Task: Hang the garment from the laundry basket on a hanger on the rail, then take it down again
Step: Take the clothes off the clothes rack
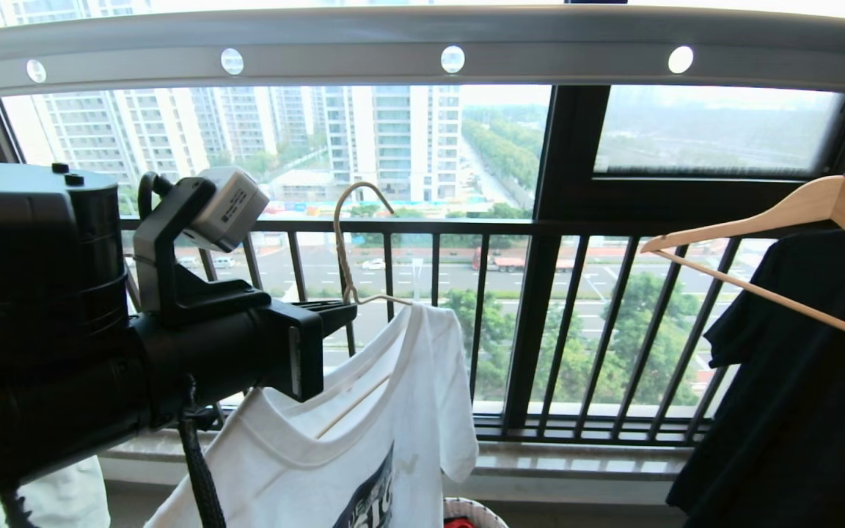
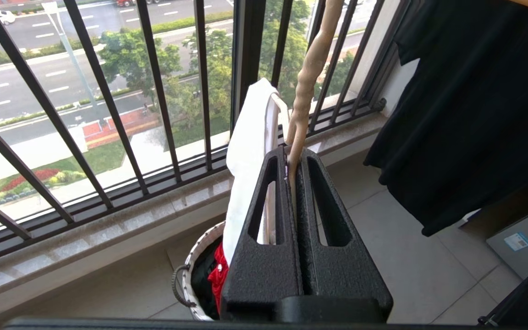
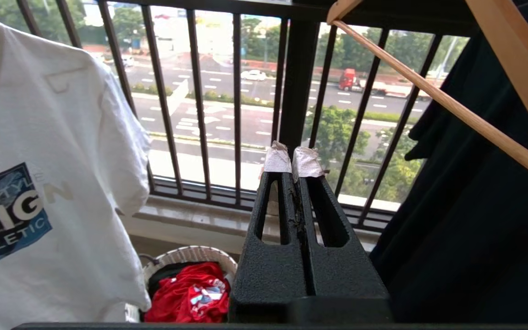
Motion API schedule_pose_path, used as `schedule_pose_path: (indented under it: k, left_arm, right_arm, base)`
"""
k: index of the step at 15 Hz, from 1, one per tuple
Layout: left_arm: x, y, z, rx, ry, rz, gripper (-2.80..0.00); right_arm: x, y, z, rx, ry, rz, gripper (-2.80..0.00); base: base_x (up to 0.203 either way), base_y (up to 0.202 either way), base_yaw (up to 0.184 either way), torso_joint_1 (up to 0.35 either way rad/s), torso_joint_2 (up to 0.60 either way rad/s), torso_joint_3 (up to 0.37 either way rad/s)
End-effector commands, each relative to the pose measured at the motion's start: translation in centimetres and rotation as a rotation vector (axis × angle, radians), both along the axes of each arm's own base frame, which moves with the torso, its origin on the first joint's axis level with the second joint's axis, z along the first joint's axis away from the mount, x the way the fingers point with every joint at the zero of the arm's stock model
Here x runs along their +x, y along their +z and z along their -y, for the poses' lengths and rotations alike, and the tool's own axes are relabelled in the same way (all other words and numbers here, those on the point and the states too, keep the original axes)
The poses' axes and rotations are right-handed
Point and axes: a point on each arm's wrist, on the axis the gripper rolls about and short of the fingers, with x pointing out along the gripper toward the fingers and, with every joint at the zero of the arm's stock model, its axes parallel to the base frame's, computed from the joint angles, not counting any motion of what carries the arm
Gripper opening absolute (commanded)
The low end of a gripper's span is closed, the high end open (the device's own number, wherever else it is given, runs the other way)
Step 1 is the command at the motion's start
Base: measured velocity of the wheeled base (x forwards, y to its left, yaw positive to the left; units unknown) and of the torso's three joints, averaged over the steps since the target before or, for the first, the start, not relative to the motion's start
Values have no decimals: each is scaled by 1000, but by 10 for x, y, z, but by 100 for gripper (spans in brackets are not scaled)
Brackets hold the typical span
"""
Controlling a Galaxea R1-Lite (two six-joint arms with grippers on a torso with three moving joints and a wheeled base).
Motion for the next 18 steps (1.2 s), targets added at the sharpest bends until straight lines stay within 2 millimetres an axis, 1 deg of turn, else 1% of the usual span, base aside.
schedule_pose_path:
  k: [1,2,3,5,7,8,10,11,13,15,16,17,18]
  left_arm:
    - [9,-7,2,7,22,-12,-280]
    - [14,-6,3,-15,31,3,-280]
    - [19,-7,3,-36,45,18,-280]
    - [31,-15,5,-35,69,10,-280]
    - [40,-23,10,-34,80,-6,-280]
    - [41,-22,12,-74,80,-5,-280]
    - [40,-17,11,-102,79,10,-280]
    - [41,-17,13,-97,75,12,-280]
    - [50,-25,25,-78,61,-6,-280]
    - [66,-32,37,-69,62,-16,-280]
    - [70,-35,40,-65,63,-20,-280]
    - [79,-40,47,-47,65,-27,-280]
    - [86,-46,52,-26,66,-31,-280]
  right_arm:
    - [48,29,-2,33,66,-99,-280]
    - [60,41,-4,54,102,-98,-280]
    - [72,46,-7,69,146,-115,-280]
    - [97,46,-23,83,268,-191,-280]
    - [125,46,-40,143,311,-261,-280]
    - [138,49,-49,177,329,-283,-280]
    - [153,67,-68,206,391,-267,-280]
    - [162,69,-75,211,393,-278,-280]
    - [186,62,-86,210,367,-322,-280]
    - [214,54,-99,249,345,-353,-280]
    - [224,53,-102,280,334,-352,-280]
    - [237,51,-106,288,324,-355,-280]
    - [248,53,-109,298,321,-347,-280]
  base:
    - [0,0,0,0,0,0]
    - [0,0,0,0,0,0]
    - [0,0,0,0,0,0]
    - [0,0,0,0,0,0]
    - [0,0,0,0,0,0]
    - [0,0,0,0,0,0]
    - [0,0,0,0,0,0]
    - [0,0,0,0,0,0]
    - [0,0,0,0,0,0]
    - [0,0,0,0,0,0]
    - [0,0,0,0,0,0]
    - [0,0,0,0,0,0]
    - [0,0,0,0,0,0]
